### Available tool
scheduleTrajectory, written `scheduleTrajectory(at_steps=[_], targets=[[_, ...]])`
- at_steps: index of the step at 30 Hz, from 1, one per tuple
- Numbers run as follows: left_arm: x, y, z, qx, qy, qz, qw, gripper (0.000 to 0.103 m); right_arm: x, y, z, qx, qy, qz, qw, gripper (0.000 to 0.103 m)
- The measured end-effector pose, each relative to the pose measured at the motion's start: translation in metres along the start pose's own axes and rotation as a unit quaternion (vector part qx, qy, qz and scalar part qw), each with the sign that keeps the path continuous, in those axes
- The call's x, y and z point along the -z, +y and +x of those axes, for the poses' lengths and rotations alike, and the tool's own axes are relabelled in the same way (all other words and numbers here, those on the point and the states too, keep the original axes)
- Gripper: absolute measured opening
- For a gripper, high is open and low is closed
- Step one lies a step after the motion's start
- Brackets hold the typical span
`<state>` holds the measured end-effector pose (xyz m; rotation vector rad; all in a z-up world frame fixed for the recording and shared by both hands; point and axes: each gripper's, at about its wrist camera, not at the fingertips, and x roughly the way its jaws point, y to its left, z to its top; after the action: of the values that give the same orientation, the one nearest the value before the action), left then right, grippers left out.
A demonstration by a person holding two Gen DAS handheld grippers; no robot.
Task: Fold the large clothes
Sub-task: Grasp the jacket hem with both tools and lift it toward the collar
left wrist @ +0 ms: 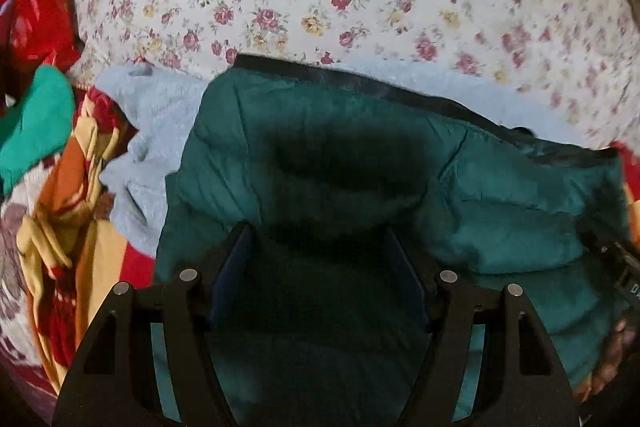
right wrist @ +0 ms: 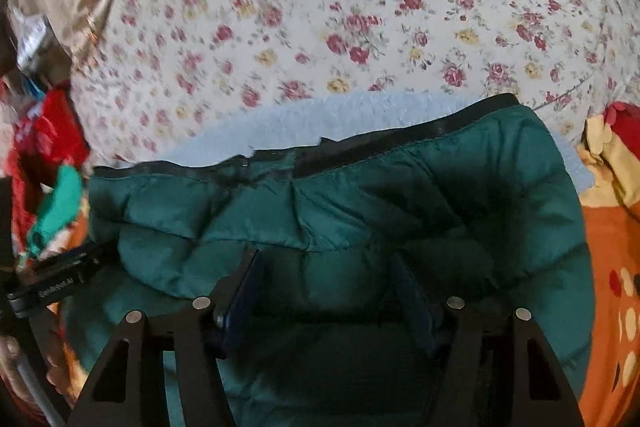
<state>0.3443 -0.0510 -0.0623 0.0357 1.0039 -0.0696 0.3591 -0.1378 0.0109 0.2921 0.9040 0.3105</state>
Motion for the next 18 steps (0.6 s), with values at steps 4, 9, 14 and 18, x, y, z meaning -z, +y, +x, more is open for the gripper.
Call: scheduleTrajectory(at_steps=[4, 9, 14, 18], targets=[[-0.008, -0.005, 0.014, -0.021, -0.006, 0.024, 0.9995, 0.07, -0.007, 0.006, 0.022, 0.019, -0.003, -0.012, 1.0, 0.065], [-0.016, -0.009, 0.034, -0.034, -0.016, 0.028, 0.9989, 0.077, -0.016, 0.009, 0.043, 0.029, -0.006, -0.021, 0.999, 0.065], [-0.02, -0.012, 0.043, -0.04, -0.024, 0.025, 0.9986, 0.08, -0.02, 0.003, 0.056, 0.02, -0.008, -0.016, 1.0, 0.066], [-0.018, -0.009, 0.03, -0.037, -0.023, 0.023, 0.9988, 0.08, -0.02, 0.006, 0.053, 0.026, -0.004, -0.021, 0.999, 0.066]])
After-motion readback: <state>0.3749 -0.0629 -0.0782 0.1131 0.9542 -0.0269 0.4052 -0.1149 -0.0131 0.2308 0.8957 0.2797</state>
